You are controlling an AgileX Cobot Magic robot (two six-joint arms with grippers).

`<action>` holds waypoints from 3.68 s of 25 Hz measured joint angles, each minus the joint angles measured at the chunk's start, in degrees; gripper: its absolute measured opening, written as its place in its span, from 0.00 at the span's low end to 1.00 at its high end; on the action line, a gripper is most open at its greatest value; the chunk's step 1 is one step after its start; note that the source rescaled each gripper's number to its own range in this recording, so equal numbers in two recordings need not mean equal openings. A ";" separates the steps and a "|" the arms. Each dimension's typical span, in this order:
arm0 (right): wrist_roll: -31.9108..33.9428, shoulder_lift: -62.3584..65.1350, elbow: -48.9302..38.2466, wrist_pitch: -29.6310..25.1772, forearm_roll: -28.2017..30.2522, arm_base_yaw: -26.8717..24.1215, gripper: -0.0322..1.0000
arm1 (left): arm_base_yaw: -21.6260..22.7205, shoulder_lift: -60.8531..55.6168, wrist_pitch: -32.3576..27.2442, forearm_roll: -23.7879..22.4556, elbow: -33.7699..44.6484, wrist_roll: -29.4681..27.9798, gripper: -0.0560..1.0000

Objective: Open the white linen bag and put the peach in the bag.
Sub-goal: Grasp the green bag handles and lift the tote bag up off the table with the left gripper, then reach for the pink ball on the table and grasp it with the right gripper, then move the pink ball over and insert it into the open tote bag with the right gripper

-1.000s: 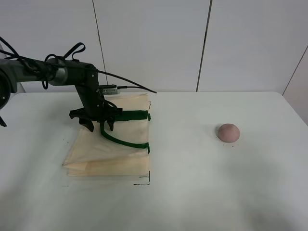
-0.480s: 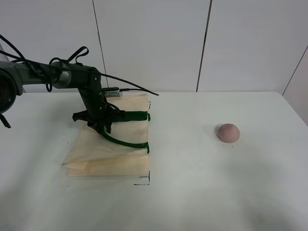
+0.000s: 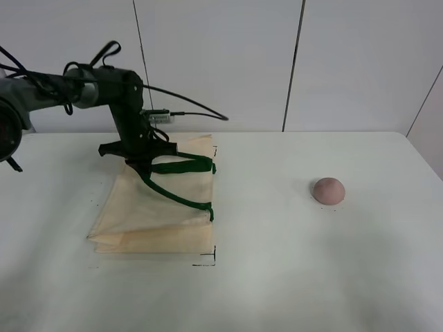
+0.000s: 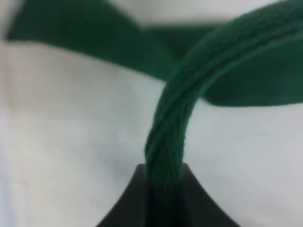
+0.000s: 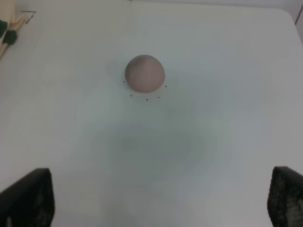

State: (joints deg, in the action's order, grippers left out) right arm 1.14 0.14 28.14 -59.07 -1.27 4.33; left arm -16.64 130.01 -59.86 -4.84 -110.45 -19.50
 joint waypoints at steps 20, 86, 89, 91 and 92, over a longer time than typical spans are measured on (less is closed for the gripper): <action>0.00 -10.37 0.59 0.55 0.00 0.00 1.00 | 0.00 -19.07 -7.87 3.87 -19.83 10.57 0.05; -25.07 -113.99 73.84 11.39 -30.40 15.22 0.03 | 0.00 -19.01 -7.87 4.11 -18.42 10.65 0.05; -28.13 -118.29 73.84 16.95 -31.98 19.93 0.03 | 0.00 -19.01 -7.87 4.11 -18.42 10.65 0.05; -30.44 -120.74 73.84 20.74 -33.04 22.95 0.03 | 0.00 -19.01 -7.87 4.11 -18.42 10.65 0.05; -31.51 -121.64 73.84 22.50 -33.43 24.10 0.03 | 0.00 -19.01 -7.87 4.11 -18.42 10.65 0.05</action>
State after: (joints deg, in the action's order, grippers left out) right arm -30.37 -121.49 101.98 -36.57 -34.70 28.43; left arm -16.64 110.99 -67.73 -0.73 -128.87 -8.85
